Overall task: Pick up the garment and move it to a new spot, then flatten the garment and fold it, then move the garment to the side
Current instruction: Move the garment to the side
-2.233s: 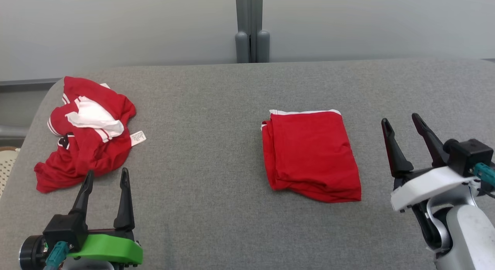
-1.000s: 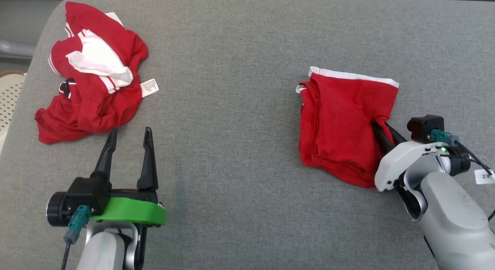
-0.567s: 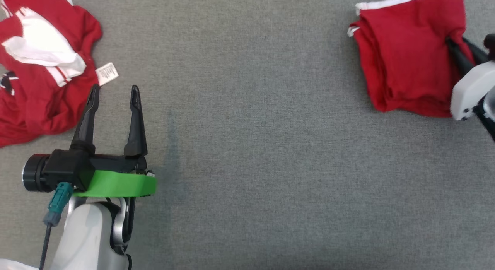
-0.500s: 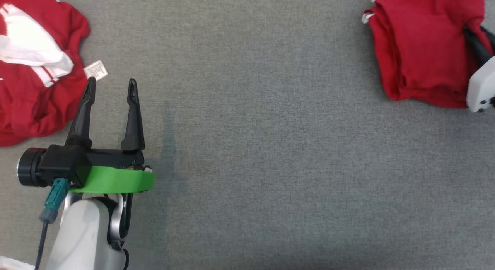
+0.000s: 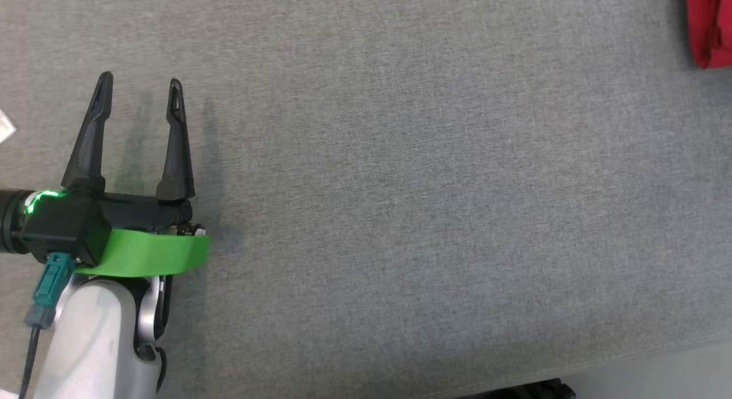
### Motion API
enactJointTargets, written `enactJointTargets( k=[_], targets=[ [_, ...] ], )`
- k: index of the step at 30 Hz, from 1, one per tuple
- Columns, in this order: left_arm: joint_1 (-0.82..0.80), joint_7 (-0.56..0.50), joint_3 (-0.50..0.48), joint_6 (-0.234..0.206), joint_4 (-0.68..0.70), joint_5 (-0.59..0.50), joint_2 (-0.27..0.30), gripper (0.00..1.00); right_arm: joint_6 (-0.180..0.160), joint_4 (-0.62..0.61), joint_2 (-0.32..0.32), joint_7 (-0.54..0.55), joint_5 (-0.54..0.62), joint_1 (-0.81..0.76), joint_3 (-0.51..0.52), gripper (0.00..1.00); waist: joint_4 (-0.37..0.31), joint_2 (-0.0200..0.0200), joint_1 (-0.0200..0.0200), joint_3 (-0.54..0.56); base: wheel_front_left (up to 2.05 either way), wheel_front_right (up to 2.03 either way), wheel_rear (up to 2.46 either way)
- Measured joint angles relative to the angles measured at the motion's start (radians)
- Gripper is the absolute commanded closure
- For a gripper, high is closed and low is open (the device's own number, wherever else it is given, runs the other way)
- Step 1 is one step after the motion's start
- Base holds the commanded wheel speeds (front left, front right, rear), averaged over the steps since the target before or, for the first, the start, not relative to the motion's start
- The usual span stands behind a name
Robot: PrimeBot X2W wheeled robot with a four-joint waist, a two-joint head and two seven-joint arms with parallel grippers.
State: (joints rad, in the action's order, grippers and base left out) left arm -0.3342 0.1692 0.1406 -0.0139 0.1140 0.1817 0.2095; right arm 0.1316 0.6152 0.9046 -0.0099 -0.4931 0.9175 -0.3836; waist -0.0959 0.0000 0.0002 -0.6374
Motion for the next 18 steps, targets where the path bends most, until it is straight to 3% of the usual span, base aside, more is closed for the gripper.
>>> enactJointTargets(
  k=[6, 7, 8, 9, 13, 18],
  targets=[
    [0.004, -0.010, -0.001, -0.008, 0.031, 0.000, 0.007, 0.00, 0.000, 0.032, 0.006, 0.015, -0.008, 0.063, -0.017, 1.00, -0.022, 0.0000, 0.0000, -0.024, 0.00, 0.00, 0.00],
    [0.005, -0.011, -0.001, -0.008, 0.034, 0.001, 0.007, 0.00, 0.000, 0.039, 0.002, 0.014, -0.005, 0.075, -0.023, 0.78, -0.020, 0.0000, 0.0000, -0.024, 0.00, 0.00, 0.00],
    [0.006, -0.011, -0.001, -0.009, 0.035, 0.001, 0.007, 0.00, 0.000, 0.045, 0.001, 0.007, 0.004, 0.085, -0.026, 0.07, -0.018, 0.0000, 0.0000, -0.023, 0.00, 0.00, 0.00],
    [0.005, -0.010, 0.000, -0.009, 0.034, 0.002, 0.007, 0.00, 0.000, 0.057, -0.003, -0.003, 0.012, 0.101, -0.026, 0.00, -0.015, 0.0000, 0.0000, -0.022, 0.00, 0.00, 0.00],
    [0.007, 0.006, 0.002, -0.013, 0.014, 0.011, 0.001, 0.00, 0.000, 0.106, -0.013, -0.044, 0.067, 0.142, -0.025, 0.00, -0.002, 0.0000, 0.0000, -0.007, 0.00, 0.00, 0.00],
    [0.032, 0.030, -0.007, -0.014, -0.027, 0.033, -0.006, 0.00, 0.000, 0.126, -0.082, -0.108, 0.062, 0.153, -0.023, 0.00, 0.010, 0.0000, -0.0001, 0.042, 0.00, 0.00, 0.00]
  ],
)
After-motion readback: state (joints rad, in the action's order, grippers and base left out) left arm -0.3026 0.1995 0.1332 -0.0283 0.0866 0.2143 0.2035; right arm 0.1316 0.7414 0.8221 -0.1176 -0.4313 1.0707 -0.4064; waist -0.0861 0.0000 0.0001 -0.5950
